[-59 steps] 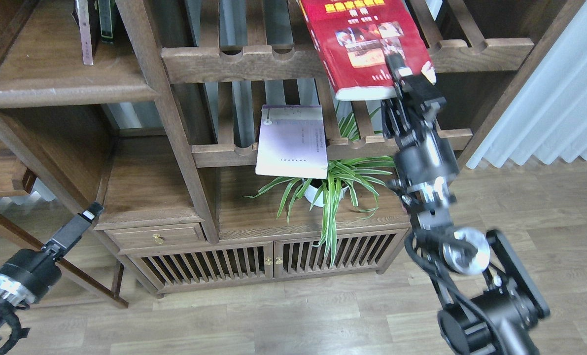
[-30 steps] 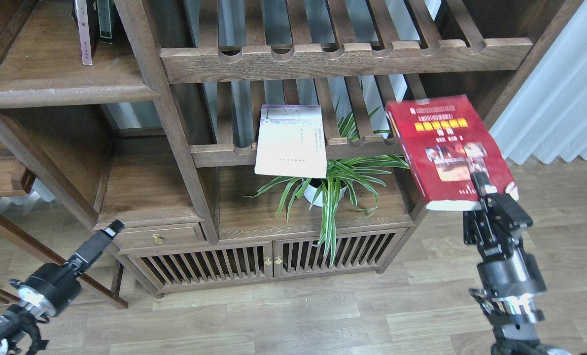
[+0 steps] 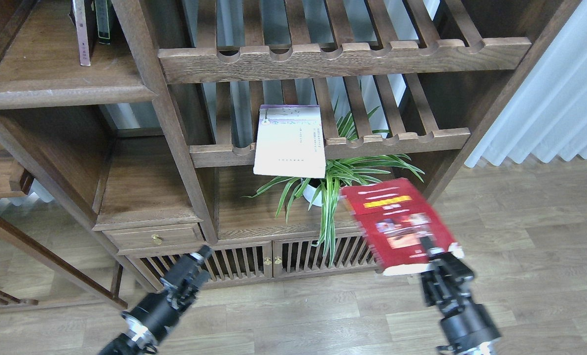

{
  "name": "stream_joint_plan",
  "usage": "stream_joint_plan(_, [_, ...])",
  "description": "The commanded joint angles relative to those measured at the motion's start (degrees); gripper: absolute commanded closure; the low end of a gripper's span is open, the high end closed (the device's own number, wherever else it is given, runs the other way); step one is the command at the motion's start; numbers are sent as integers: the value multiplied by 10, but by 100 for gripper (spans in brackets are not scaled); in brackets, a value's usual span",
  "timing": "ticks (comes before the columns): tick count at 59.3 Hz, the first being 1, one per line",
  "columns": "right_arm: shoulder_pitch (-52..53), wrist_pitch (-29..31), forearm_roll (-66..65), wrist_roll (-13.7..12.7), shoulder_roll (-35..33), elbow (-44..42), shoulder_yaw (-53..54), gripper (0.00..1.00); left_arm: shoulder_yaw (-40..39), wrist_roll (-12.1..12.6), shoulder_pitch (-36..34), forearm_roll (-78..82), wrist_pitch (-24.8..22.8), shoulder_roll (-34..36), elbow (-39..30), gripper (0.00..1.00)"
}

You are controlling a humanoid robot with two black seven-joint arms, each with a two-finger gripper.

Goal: Organize books on shelf
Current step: 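Pull the red book off the upper shelf and lower it, then grasp the red book with the left gripper beside the right gripper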

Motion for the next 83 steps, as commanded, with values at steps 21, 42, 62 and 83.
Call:
stream_joint_plan(21, [16,0,-29,-65,70,-115,-28,94,39,-106,-2,-18,0,-10,-20,0])
stream_joint_plan(42, [25,0,-46,-73,76,-115,-50,92,109,-108,-1,-15,0,-17,-28,1])
stream_joint_plan(62, [28,0,-59,-78,78,-115,-64,92,137,-108,-1,-14,0,-32,-20,8])
stream_joint_plan(83, [29,0,-82,-105,79,-115,-76,94,142,-108,-2,-15,0,-32,-18,44])
